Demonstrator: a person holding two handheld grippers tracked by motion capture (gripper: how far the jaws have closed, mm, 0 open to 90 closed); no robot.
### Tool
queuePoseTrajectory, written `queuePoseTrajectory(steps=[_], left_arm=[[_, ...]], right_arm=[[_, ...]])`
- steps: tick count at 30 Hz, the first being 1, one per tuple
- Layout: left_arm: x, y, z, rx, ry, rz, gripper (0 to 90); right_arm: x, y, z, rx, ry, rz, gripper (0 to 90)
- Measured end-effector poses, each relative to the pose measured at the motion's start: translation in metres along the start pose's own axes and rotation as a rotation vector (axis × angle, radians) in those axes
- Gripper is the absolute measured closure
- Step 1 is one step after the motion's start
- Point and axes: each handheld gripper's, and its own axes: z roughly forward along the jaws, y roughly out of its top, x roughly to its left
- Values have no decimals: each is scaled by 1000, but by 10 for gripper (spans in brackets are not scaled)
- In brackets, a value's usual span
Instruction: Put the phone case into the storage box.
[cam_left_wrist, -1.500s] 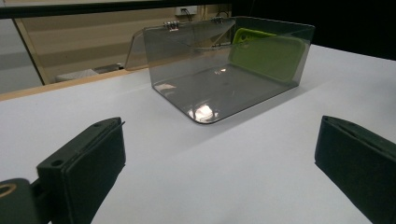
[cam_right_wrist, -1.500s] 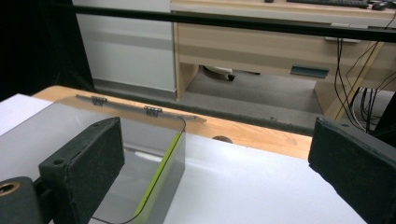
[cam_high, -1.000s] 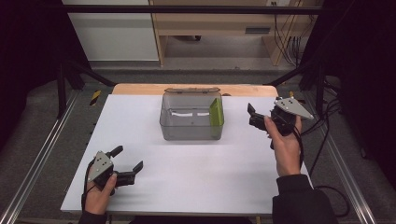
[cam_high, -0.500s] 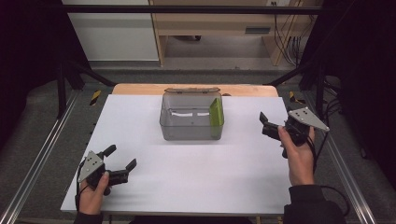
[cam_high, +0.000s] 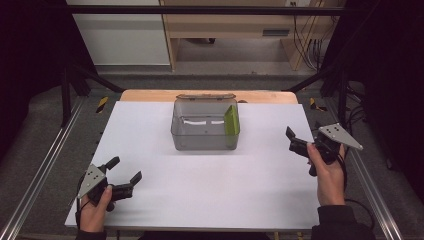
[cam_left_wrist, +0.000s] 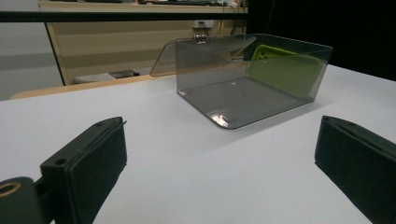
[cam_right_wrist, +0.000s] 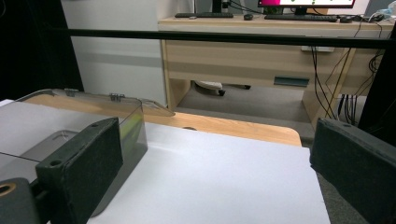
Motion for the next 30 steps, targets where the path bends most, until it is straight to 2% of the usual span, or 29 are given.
queuePoseTrajectory(steps=[5,18,26,30], left_arm=[[-1,-1,1,5,-5,8,21],[-2,-1,2,9,-11,12,21],[-2,-1,2,9,-6,6,21],[-2,-1,3,11,-7,7,21]], right_arm=[[-2,-3,-3,-13,6,8,28],[-9,-9,-14,-46,-10,-14,28],[-10,-16,-21,-54,-2,-10,34],[-11,-18,-26,-70,9,-24,35]])
